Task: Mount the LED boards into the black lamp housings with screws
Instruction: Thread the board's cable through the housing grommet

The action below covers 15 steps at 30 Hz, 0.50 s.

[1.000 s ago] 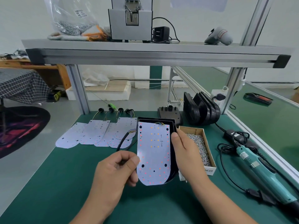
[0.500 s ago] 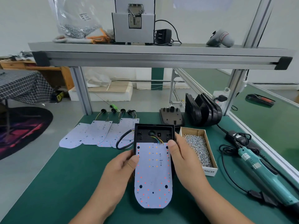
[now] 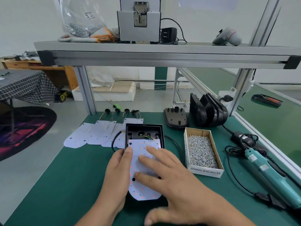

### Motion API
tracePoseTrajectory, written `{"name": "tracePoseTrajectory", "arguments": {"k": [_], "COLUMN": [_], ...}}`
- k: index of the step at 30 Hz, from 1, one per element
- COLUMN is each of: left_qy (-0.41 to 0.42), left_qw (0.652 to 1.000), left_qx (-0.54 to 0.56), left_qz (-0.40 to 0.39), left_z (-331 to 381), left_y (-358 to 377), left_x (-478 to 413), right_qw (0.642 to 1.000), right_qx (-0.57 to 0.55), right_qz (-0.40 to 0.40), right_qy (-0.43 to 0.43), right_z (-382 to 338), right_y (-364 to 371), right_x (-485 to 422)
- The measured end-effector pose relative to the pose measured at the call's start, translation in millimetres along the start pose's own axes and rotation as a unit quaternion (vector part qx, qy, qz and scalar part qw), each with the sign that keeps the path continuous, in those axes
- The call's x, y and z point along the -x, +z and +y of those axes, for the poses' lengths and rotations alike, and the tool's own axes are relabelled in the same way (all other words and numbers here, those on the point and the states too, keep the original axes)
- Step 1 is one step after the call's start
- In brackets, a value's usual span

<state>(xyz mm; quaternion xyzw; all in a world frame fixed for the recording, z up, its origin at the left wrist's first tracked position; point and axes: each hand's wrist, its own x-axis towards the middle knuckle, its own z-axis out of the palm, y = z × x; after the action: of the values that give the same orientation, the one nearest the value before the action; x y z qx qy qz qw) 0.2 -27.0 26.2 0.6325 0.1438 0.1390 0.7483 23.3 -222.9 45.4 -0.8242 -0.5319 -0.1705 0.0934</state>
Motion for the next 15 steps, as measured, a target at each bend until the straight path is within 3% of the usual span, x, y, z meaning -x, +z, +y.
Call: {"name": "tracePoseTrajectory", "arguments": {"k": [2, 7, 15], "left_qy": [-0.011, -0.017, -0.107], "left_qw": [1.0, 0.996, 0.992], "left_qx": [-0.001, -0.013, 0.01], "left_qz": [-0.022, -0.088, -0.065], "left_z": [-2.2, -1.1, 3.1], "left_y": [-1.3, 2.9, -0.2], "left_x": [-0.1, 5.0, 1.0], "right_qw": [0.999, 0.989, 0.979], "right_qx": [0.036, 0.106, 0.115], "right_qz": [0.002, 0.095, 0.17], "right_qy": [-0.004, 0.027, 0.009], "right_z": [-0.6, -1.0, -8.8], "right_y": [1.5, -0.6, 4.0], "right_x": [-0.4, -0.2, -1.7]}}
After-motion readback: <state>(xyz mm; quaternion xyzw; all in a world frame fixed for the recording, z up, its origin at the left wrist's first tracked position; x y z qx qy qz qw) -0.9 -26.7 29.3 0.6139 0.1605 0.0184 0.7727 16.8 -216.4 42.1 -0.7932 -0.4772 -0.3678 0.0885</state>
